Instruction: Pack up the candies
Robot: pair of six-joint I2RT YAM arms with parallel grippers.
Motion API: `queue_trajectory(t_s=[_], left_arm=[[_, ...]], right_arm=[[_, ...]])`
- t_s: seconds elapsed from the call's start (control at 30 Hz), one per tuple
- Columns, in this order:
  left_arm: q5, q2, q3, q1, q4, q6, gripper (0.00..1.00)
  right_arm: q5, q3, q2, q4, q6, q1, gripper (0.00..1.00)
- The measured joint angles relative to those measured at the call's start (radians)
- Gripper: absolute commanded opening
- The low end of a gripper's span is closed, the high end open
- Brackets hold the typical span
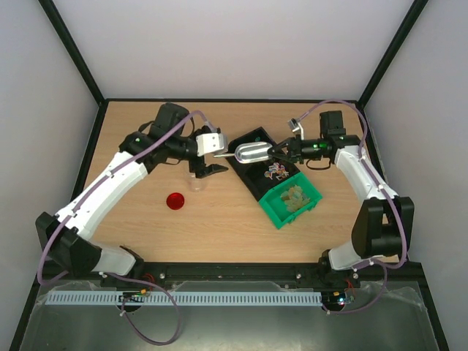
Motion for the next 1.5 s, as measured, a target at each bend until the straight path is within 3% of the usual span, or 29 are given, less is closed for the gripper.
queue_trajectory(t_s=[0.17,0.3,0.77,0.93,1.17,1.2,1.27,1.4,1.5], left_arm=[[-0.061,0.003,-0.056,-0.026,0.014,0.068,0.57],[-0.131,0.003,-0.094,-0.077,0.046,0.081,0.43],[-0.197,0.028,-0.149,-0.093,0.147,0.053,0.24],[-0.192,0.028,-0.149,-0.093,0.154,0.041,0.23],[-0.177,0.028,-0.149,-0.093,0.168,0.018,0.03],[-0.178,0.028,-0.149,-0.093,0.17,0.016,0.02],[-0.175,0.028,-0.15,-0.093,0.173,0.01,0.02],[-0.173,0.029,-0.15,-0.092,0.174,-0.011,0.02],[-0.174,0.029,-0.15,-0.08,0.175,-0.055,0.02]], right_arm=[[-0.032,-0.011,0.034,0.008,0.014,0.0,0.01],[-0.045,-0.018,0.035,0.008,0.018,0.0,0.01],[-0.081,-0.033,0.036,-0.039,-0.047,0.0,0.01],[-0.086,-0.033,0.042,-0.045,-0.053,0.0,0.01],[-0.088,-0.033,0.048,-0.053,-0.055,0.0,0.01],[-0.088,-0.033,0.048,-0.055,-0.055,-0.001,0.04],[-0.091,-0.033,0.049,-0.056,-0.056,-0.002,0.22],[-0.068,-0.028,0.049,-0.072,-0.077,-0.005,0.76],[0.025,0.017,0.062,-0.107,-0.13,-0.016,0.85]])
